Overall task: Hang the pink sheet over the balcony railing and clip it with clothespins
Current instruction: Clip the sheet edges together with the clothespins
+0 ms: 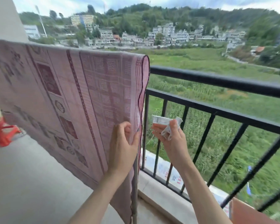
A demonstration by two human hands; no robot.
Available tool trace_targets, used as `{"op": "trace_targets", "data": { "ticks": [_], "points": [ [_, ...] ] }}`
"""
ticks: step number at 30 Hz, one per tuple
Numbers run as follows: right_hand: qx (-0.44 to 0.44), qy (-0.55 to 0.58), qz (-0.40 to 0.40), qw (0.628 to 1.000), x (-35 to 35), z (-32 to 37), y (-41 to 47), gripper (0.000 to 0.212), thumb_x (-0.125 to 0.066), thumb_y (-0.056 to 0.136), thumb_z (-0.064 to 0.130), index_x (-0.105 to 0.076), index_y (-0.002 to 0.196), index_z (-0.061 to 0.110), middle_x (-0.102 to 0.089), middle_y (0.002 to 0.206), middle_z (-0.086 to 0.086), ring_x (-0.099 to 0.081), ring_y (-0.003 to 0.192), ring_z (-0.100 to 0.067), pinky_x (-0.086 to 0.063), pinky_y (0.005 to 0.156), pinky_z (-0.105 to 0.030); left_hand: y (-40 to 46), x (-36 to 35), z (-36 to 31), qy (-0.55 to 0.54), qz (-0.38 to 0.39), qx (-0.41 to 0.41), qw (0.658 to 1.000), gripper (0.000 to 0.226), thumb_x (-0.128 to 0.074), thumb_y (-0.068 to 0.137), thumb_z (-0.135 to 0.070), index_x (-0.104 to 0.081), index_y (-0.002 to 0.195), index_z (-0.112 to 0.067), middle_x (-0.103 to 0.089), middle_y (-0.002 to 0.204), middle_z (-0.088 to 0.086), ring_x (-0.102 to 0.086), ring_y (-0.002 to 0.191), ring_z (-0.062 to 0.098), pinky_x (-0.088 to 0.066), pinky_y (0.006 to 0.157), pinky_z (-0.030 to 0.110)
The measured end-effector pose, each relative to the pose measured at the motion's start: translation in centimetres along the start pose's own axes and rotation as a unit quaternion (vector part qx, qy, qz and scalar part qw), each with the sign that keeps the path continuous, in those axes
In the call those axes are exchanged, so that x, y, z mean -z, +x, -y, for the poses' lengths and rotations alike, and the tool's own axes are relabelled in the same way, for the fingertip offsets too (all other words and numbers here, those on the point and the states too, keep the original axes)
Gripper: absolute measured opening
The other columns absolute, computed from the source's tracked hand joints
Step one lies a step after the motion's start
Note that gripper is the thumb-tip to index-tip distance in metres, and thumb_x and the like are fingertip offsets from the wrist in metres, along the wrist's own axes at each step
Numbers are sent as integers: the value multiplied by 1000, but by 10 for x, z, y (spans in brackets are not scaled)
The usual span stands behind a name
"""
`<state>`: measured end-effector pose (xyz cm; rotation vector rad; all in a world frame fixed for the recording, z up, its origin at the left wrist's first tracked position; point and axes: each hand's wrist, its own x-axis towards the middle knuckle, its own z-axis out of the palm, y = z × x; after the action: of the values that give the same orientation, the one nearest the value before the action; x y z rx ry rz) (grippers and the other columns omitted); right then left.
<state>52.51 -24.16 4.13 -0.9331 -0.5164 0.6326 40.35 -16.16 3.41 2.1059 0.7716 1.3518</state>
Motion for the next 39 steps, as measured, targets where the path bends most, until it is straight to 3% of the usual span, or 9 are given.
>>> {"op": "trace_targets", "data": {
  "ticks": [3, 5, 7, 13, 18, 22, 26, 31, 39],
  "points": [
    [-5, 48, 25, 999, -16, 12, 16, 63, -48, 79, 44, -50, 116, -7, -63, 110, -27, -64, 106, -31, -54, 90, -36, 8, -11, -11, 45, -32, -7, 998, 35, -67, 79, -28, -48, 104, -13, -46, 90, -7, -48, 80, 9, -37, 62, 5],
    [-9, 69, 51, 996, -25, 15, 24, 62, -48, 78, 44, -50, 114, -6, -64, 107, -23, -65, 103, -27, -50, 96, -40, 12, -15, -17, 51, -49, 6, 997, 28, -65, 82, -24, -46, 101, -17, -46, 88, -6, -48, 74, 8, -38, 56, 7],
    [-16, 77, 81, 994, -32, 16, 29, 51, -47, 78, 44, -51, 104, 1, -67, 90, -11, -68, 87, -17, -52, 92, -38, 13, -18, -20, 44, -71, 6, 996, 20, -63, 84, -13, -47, 97, -17, -47, 85, -6, -47, 68, 4, -40, 60, 5],
    [-40, 102, 99, 989, -29, 13, 29, 66, -46, 78, 44, -47, 119, -8, -58, 97, -19, -69, 85, -16, -57, 69, -26, 7, -22, -19, 27, -101, 5, 995, 16, -57, 84, -2, -57, 100, -7, -53, 88, -5, -51, 73, -4, -36, 64, -2],
    [-25, 95, 140, 985, -22, 8, 28, 41, -46, 82, 42, -56, 96, 4, -68, 79, -6, -69, 82, -19, -58, 74, -33, 3, -26, -22, 31, -102, -4, 994, 21, -57, 84, -3, -61, 104, -9, -56, 92, -8, -53, 80, -1, -34, 74, -4],
    [-27, 74, 152, 985, -20, 10, 27, 52, -45, 81, 46, -55, 105, 1, -69, 89, -12, -68, 90, -25, -57, 75, -30, 2, -30, -25, 24, -102, 5, 994, 23, -63, 84, -17, -60, 106, -15, -58, 93, -7, -55, 82, 2, -37, 74, -1],
    [-9, 30, 146, 989, -15, 12, 27, 52, -43, 84, 42, -50, 114, -1, -63, 100, -16, -65, 100, -32, -50, 95, -41, 3, -34, -29, 60, -130, -11, 990, 22, -65, 80, -1, -62, 102, -3, -64, 93, 8, -52, 74, 0, -33, 72, -7],
    [38, 17, 88, 995, -2, 11, 23, 21, -57, 82, 34, -49, 85, 15, -50, 62, 5, -44, 56, -10, -38, 59, -23, 1, -39, -25, 103, -146, -49, 983, 22, -64, 76, 10, -66, 98, 4, -64, 88, 14, -57, 81, 12, -34, 83, -4],
    [89, -63, 57, 992, 12, 5, 7, 16, -67, 81, 21, -53, 75, 18, -43, 58, 3, -34, 52, -10, -31, 50, -22, 0, -44, -22, 81, -163, -44, 982, 20, -65, 77, 7, -68, 96, 1, -65, 88, 10, -58, 79, 10, -35, 82, -3]
  ]
}}
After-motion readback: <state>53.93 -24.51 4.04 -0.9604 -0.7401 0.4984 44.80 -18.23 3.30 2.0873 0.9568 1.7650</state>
